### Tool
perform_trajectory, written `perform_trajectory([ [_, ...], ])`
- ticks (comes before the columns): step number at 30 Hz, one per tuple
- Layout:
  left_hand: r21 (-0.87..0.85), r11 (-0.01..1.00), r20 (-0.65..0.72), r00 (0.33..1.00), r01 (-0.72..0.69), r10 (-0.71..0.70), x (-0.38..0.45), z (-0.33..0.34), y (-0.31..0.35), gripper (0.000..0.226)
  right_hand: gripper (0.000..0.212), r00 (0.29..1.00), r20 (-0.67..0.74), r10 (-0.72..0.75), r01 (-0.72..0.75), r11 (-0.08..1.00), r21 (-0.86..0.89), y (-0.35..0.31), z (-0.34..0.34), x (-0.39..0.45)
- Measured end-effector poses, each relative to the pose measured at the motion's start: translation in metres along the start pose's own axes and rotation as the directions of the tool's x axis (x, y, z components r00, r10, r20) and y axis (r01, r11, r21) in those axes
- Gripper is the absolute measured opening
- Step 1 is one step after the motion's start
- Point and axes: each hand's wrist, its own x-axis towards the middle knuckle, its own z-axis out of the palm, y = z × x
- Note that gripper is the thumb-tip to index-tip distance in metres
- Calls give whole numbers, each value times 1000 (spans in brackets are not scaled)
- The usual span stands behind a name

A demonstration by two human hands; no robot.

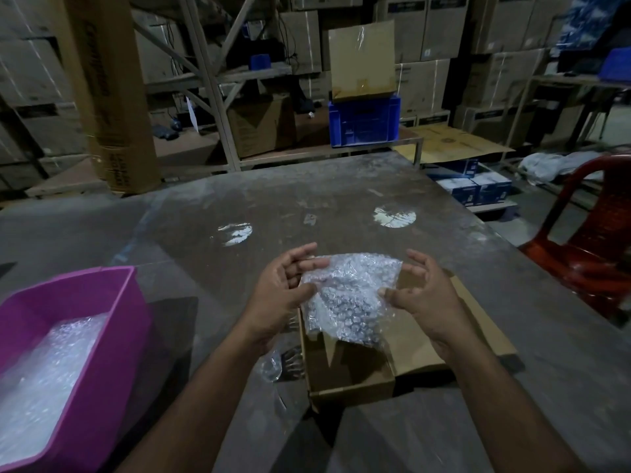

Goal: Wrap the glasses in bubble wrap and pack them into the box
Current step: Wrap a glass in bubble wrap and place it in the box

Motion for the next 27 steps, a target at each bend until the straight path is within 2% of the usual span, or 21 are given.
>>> perform_trajectory([
  [2,0,1000,-12,1000,-16,16,0,-1,3,52,93,1000,-9,1,-1,1000,25,-1,0,0],
  [5,-30,999,-24,999,-33,32,1,0,5,50,109,999,33,24,-27,994,103,-6,1,-1],
  [8,-104,994,-6,999,-37,36,0,1,8,55,126,986,103,133,-150,972,179,-8,5,-2],
  [11,-172,984,28,999,-38,44,-2,2,9,63,135,966,140,218,-249,927,279,-9,9,-5],
  [13,-197,978,3,998,-62,64,-5,4,10,65,128,965,67,255,-263,933,244,-9,16,-10],
  [16,-161,977,-44,990,-140,135,-8,6,14,66,104,970,-52,238,-225,957,182,-1,23,-14],
  [18,-150,977,-48,988,-154,149,-10,7,14,69,69,966,13,260,-255,935,245,-4,22,-16],
  [20,-155,979,-32,991,-130,127,-11,7,13,73,51,953,148,262,-296,908,296,-11,17,-18],
  [23,-136,987,-13,997,-81,80,-10,6,3,77,43,937,268,223,-297,912,282,-16,9,-15],
  [27,-158,987,1,1000,-30,31,-9,5,-7,71,52,943,254,214,-291,901,322,-15,8,-13],
])
